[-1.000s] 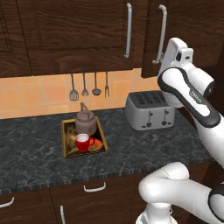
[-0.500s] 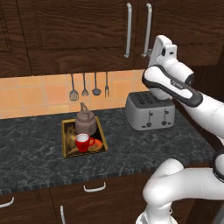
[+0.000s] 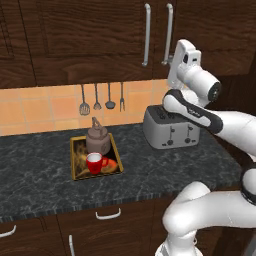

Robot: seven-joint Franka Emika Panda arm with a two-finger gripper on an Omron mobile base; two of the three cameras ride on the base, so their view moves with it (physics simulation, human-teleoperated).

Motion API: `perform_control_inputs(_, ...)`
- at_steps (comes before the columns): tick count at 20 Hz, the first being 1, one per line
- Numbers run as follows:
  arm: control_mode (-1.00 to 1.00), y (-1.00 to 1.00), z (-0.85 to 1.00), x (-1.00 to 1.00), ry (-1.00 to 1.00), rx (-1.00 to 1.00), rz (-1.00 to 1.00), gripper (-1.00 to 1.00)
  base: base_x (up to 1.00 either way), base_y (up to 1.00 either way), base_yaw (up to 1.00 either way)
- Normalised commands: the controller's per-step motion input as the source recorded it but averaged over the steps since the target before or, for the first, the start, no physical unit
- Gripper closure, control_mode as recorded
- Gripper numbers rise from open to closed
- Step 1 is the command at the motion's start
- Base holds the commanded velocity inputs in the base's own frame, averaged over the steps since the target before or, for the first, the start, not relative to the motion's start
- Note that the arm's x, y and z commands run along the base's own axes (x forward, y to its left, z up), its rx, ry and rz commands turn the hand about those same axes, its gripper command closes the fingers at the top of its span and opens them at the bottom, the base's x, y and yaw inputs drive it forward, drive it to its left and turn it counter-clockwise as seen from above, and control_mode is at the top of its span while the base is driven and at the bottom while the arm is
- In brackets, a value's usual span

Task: Pick the kettle from the counter and place it on the tray. Then pick the mug from the cabinet and place it on the tray. Then close the cabinet doors.

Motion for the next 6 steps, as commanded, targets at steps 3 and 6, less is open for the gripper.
perform_control_inputs(3,-1.00,0.00,0.57,0.15,0.39,0.00,-0.09,1.00,0.00,0.00,0.00)
perform_control_inputs(6,-1.00,0.00,0.15,0.28,0.22,0.00,-0.07,1.00,0.00,0.00,0.00)
